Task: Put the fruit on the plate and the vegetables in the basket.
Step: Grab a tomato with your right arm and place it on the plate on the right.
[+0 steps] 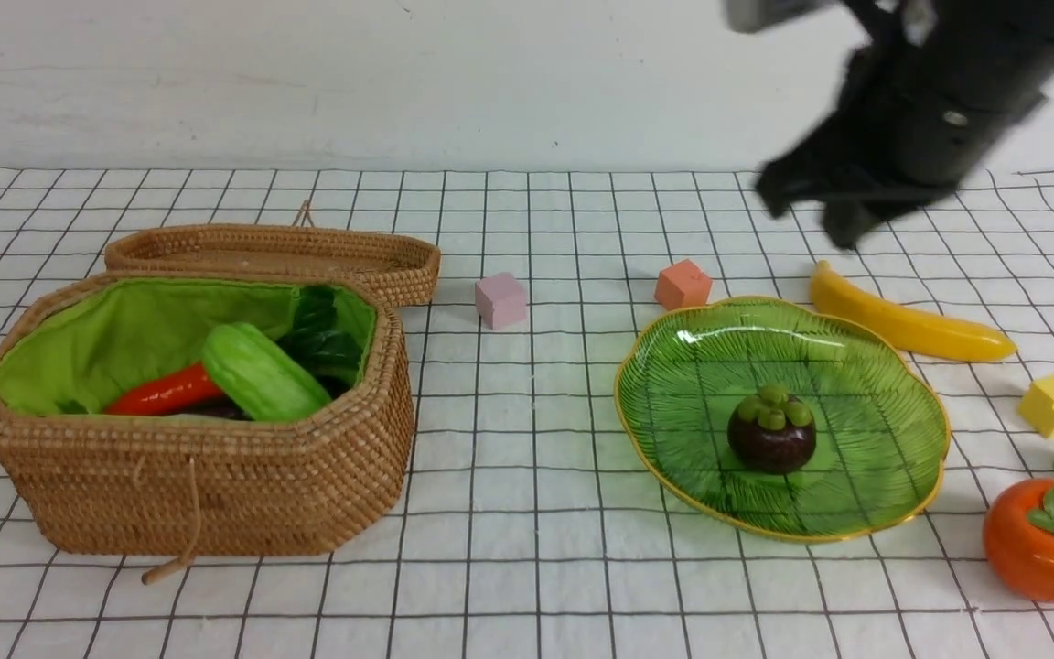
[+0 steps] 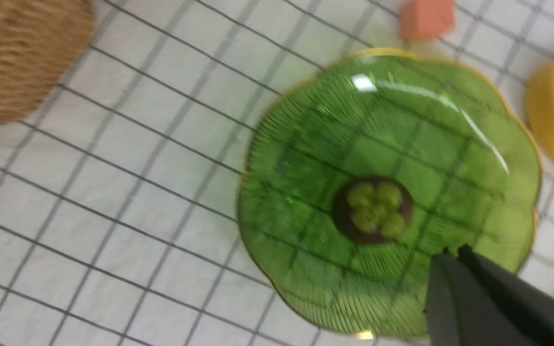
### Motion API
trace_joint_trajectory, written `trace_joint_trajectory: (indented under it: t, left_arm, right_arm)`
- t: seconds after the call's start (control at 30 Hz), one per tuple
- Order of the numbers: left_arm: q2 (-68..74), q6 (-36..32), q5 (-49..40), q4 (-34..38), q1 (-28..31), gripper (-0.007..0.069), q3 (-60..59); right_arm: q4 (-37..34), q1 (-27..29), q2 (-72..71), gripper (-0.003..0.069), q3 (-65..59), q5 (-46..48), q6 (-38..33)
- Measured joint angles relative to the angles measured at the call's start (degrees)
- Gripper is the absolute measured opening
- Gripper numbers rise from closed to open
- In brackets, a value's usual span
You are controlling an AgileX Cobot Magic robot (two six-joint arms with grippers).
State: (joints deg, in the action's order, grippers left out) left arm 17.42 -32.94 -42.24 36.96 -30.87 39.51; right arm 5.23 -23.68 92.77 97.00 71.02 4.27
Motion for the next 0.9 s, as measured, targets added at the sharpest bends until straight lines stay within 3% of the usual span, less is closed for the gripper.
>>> trace_joint_trajectory:
  t: [0.1,0.23,0.3,0.33,0.4,0.43,0.47,0.53,0.67,0.73,0.9]
  left_arm:
    - [0.0,-3.46,-0.82,1.74,0.0,0.0018,0.0]
    - [0.0,-4.09,-1.99,1.95,0.0,0.002,0.0]
    - [0.0,-4.09,-2.12,1.95,0.0,0.0022,0.0]
    - [0.0,-4.09,-2.31,1.95,0.0,0.0022,0.0]
    - [0.0,-4.14,-2.31,1.95,0.0,0.0022,0.0]
    - [0.0,-4.13,-2.39,1.95,0.0,0.0022,0.0]
    - [0.0,-4.13,-2.38,1.95,0.0,0.0022,0.0]
    - [0.0,-4.3,-2.61,1.95,0.0,0.0022,0.0]
    - [0.0,-4.3,-2.76,1.95,0.0,0.0023,0.0]
    - [0.0,-4.3,-2.76,1.99,0.0,0.0023,0.0]
    - [0.0,-4.16,-2.76,2.14,0.0,0.0023,0.0]
  right_arm:
    - [-0.81,12.66,-4.75,0.0062,-14.91,-0.83,7.75]
    - [-9.18,27.0,-5.66,0.0259,-30.82,-12.5,11.22]
    - [-11.55,29.15,-5.59,0.0309,-33.07,-15.04,11.05]
    - [-16.8,33.84,-5.31,0.0424,-37.23,-20.03,9.0]
    - [-18.97,35.88,-5.07,0.0484,-39.01,-22.21,7.24]
    - [-22.27,38.46,-4.66,0.0569,-41.35,-25.11,3.94]
    - [-22.68,39.14,-4.54,0.0578,-41.84,-25.74,3.51]
    - [-29.47,43.39,-3.03,0.0666,-44.64,-30.16,-3.75]
    - [-37.0,45.67,-0.23,0.0677,-45.34,-32.75,-10.69]
    - [-44.8,46.2,2.96,0.0655,-45.34,-34.57,-17.27]
    - [-54.85,46.2,6.88,0.0587,-45.15,-34.83,-24.17]
